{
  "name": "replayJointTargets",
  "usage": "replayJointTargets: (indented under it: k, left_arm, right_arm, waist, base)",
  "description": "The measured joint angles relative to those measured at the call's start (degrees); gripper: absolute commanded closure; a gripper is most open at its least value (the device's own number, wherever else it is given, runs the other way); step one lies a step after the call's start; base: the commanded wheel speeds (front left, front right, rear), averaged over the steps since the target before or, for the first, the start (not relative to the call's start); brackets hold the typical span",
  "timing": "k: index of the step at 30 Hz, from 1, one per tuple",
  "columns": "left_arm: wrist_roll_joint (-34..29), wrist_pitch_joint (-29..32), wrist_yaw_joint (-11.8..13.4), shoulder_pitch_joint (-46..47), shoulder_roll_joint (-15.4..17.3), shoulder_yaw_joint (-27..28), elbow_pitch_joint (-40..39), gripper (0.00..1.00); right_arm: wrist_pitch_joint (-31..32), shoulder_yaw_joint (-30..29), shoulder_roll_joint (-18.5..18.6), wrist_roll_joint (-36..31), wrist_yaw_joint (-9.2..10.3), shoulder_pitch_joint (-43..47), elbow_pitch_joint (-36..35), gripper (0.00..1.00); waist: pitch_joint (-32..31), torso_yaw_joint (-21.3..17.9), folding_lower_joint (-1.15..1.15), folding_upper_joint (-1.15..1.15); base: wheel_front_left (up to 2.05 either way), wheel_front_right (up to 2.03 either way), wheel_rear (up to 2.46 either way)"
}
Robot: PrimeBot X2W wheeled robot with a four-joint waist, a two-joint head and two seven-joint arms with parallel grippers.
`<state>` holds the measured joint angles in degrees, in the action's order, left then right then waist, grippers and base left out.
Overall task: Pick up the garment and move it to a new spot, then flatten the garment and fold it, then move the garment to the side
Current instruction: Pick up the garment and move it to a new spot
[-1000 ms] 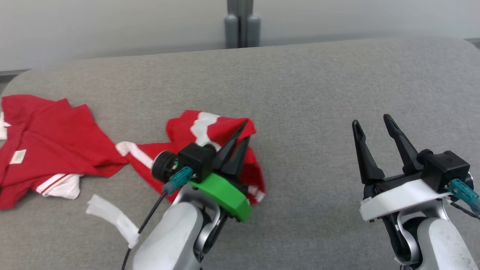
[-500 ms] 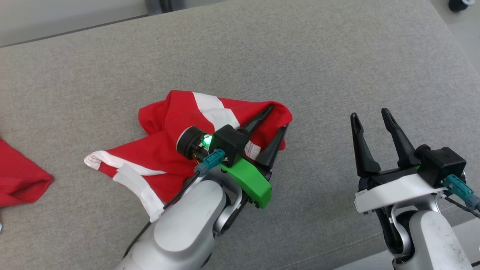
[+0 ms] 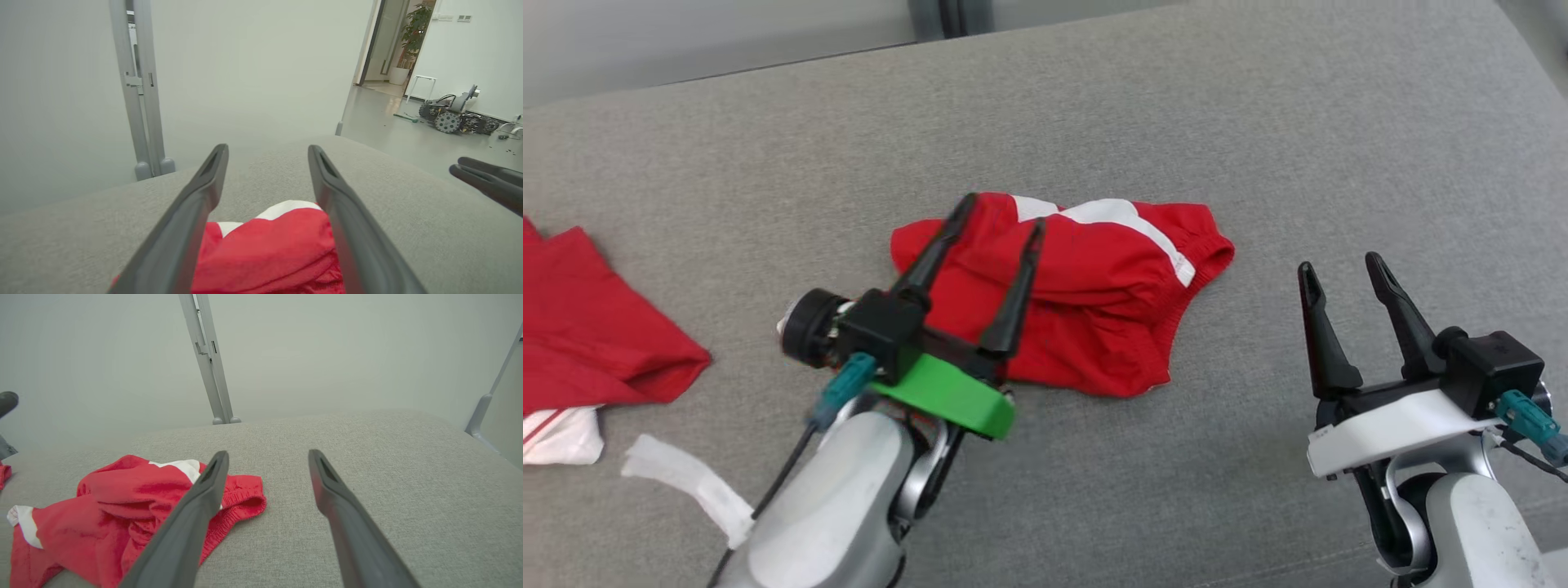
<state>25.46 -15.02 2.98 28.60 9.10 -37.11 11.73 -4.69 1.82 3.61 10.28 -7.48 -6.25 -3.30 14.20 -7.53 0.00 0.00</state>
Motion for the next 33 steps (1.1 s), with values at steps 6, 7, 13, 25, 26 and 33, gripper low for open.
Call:
replayJointTargets:
  k: [6, 7, 13, 25, 26, 33]
  left_arm:
    - [-0.54, -0.01, 1.57, -5.76, 5.27, 9.2, -2.35, 0.0]
    - [-0.53, 0.0, 1.56, -6.76, 5.89, 10.61, -2.63, 0.0]
    - [-0.55, -0.01, 1.54, -12.49, 8.56, 18.07, -3.05, 0.0]
    - [-2.42, -0.02, 1.05, -20.34, 8.88, 20.42, -1.36, 0.0]
    - [-2.49, -0.01, 1.05, -20.84, 8.83, 20.43, -1.13, 0.0]
    - [-2.88, -0.01, 0.75, -22.46, 8.48, 20.7, 0.01, 0.0]
  right_arm:
    - [1.1, -0.38, 0.21, -0.22, 0.0, 1.41, -0.98, 0.0]
    - [1.3, -0.47, 0.24, -0.24, 0.0, 1.6, -1.1, 0.0]
    - [2.15, -0.83, 0.31, -0.33, 0.0, 3.43, -1.79, 0.0]
    - [3.59, -1.67, 0.31, -0.33, 0.0, 8.29, -2.57, 0.0]
    - [3.67, -1.7, 0.26, -0.32, 0.0, 8.75, -2.59, 0.0]
    - [4.12, -1.7, -0.11, -0.31, 0.0, 10.71, -2.93, 0.0]
  waist:
    - [-3.12, 4.87, 0.0, 0.0]
    - [-3.62, 5.57, 0.0, 0.0]
    - [-6.61, 8.43, 0.0, 0.0]
    - [-12.07, 9.59, 0.0, 0.0]
    - [-12.5, 9.51, 0.0, 0.0]
    - [-14.65, 9.03, 0.0, 0.0]
  base:
    - [0.0, 0.0, 0.0]
    - [0.0, 0.0, 0.0]
    - [0.0, 0.0, 0.0]
    - [0.0, 0.0, 0.0]
    - [0.0, 0.0, 0.0]
    - [0.0, 0.0, 0.0]
